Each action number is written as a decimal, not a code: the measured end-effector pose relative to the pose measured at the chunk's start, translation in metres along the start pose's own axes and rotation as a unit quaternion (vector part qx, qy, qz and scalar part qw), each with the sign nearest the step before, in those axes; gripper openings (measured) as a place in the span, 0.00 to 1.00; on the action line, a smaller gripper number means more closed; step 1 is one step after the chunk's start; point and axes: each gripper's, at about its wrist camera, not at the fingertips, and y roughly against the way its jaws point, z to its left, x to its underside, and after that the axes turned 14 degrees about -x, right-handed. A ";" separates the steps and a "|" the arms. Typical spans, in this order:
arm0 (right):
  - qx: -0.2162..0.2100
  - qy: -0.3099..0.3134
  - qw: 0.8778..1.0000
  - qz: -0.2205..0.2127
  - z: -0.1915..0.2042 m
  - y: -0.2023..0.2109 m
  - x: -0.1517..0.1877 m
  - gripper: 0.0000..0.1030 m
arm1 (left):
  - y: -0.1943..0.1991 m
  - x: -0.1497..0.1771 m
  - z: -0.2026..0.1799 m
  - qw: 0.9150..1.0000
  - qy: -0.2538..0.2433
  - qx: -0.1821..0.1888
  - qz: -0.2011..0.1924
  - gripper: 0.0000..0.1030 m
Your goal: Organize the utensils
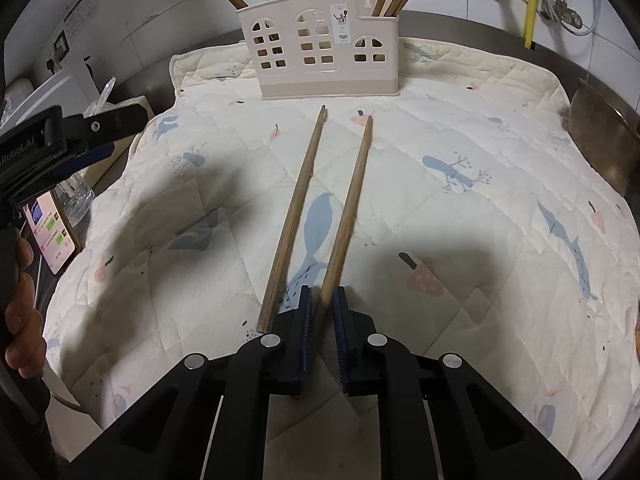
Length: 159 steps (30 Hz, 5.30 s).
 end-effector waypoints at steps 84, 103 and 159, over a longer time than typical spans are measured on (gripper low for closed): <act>-0.048 0.171 0.965 -0.192 0.004 0.156 -0.284 0.06 | 0.083 -0.258 -0.054 0.982 -0.085 0.009 -0.171 0.06; -0.025 0.137 0.978 -0.158 -0.021 0.075 -0.312 0.06 | -0.012 -0.247 -0.048 0.994 -0.072 0.017 -0.086 0.06; -0.006 0.125 0.978 -0.169 -0.012 0.102 -0.159 0.89 | 0.038 -0.102 -0.015 0.994 -0.041 -0.045 -0.090 0.95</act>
